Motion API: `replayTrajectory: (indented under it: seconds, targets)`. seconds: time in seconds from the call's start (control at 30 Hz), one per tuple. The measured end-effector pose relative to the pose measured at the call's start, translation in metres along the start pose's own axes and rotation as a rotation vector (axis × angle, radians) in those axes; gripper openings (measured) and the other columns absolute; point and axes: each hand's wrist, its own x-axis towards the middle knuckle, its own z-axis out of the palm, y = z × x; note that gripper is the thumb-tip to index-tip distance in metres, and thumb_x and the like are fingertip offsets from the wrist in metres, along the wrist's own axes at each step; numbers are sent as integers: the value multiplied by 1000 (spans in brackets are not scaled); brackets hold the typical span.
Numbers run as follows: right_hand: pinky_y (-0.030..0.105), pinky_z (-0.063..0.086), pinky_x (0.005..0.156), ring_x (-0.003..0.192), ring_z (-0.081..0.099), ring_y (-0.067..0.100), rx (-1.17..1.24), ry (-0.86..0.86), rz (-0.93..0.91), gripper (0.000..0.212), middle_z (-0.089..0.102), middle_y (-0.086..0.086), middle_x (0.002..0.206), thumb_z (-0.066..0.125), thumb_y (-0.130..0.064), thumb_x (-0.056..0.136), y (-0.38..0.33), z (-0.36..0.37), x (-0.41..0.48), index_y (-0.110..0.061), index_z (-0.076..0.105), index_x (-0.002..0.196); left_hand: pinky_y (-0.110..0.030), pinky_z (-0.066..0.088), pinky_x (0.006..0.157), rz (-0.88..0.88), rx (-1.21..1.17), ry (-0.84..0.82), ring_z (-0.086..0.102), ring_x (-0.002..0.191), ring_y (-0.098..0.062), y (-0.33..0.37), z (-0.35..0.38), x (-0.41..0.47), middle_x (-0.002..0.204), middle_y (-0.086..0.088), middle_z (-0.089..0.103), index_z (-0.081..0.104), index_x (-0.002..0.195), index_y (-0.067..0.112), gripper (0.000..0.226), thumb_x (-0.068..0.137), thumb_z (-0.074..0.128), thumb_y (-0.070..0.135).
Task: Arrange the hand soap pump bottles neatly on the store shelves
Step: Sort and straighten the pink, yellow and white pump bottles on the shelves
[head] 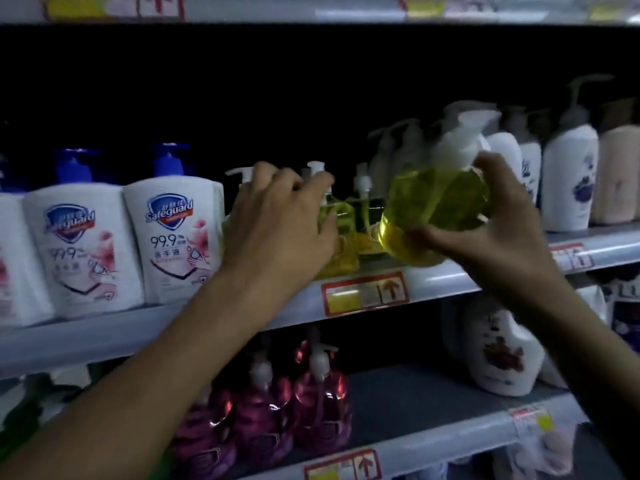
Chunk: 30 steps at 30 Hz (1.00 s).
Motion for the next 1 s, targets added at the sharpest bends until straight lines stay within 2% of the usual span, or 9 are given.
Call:
replayTrajectory:
  seconds: [0.13,0.27,0.53,0.67,0.73,0.8,0.87,0.9,1.0]
  targets:
    - [36,59,80,94,67,9,-20,-109,48,71,66,-9,106,89,-32,59,31,14,44,-31,51,119,-41,37,93,45,140,-139,42,121,-34,3,34,18,127,-15,56,36,143,29,55,93,42,53]
    - [43,60,80,101,66,21,78,-262,109,70,63,-4,115,87,-23,63,54,25,57,-31,54,123,-41,39,92,60,152,-156,43,120,-36,2,46,15,130,-18,52,29,145,32,57,95,34,58]
    - [33,57,82,106,65,23,279,-520,360,53,64,4,119,70,-16,82,71,34,61,-35,50,127,-44,35,98,38,133,-145,38,124,-38,5,43,11,135,-21,45,26,147,29,57,97,32,55]
    - [16,53,67,95,64,13,190,-582,403,44,62,0,114,58,-14,90,52,31,55,-41,41,121,-44,32,101,45,93,-197,36,125,-39,3,39,7,136,-22,44,22,150,28,58,98,30,53]
    - [17,54,71,96,61,6,104,-478,345,48,57,-4,119,60,-25,90,39,35,44,-37,38,131,-46,28,108,54,23,-193,26,136,-39,-1,34,-5,144,-22,37,21,151,26,57,99,33,48]
    - [31,54,84,102,60,7,-56,-121,157,52,58,-4,119,61,-32,84,32,44,21,-25,45,133,-49,33,107,103,-104,-82,27,138,-38,-4,24,-30,143,-22,40,36,146,20,51,98,41,34]
    - [26,51,79,88,59,0,-80,264,-47,28,61,-7,95,56,-18,86,24,58,-21,-8,58,112,-49,47,87,247,-223,79,51,113,-39,-11,23,-72,116,-22,59,60,124,5,36,90,50,15]
    - [20,46,73,78,55,-3,-81,342,-110,15,58,-9,85,53,-9,87,22,69,-50,-5,59,100,-48,47,77,297,-273,115,57,96,-38,-16,28,-101,102,-21,61,65,110,0,28,87,51,8]
    - [11,37,69,69,48,3,-133,146,-133,11,55,-4,75,53,1,83,35,106,-136,-8,59,83,-43,49,66,192,-367,-84,57,77,-33,-38,60,-185,100,-15,57,64,105,2,22,85,53,2]
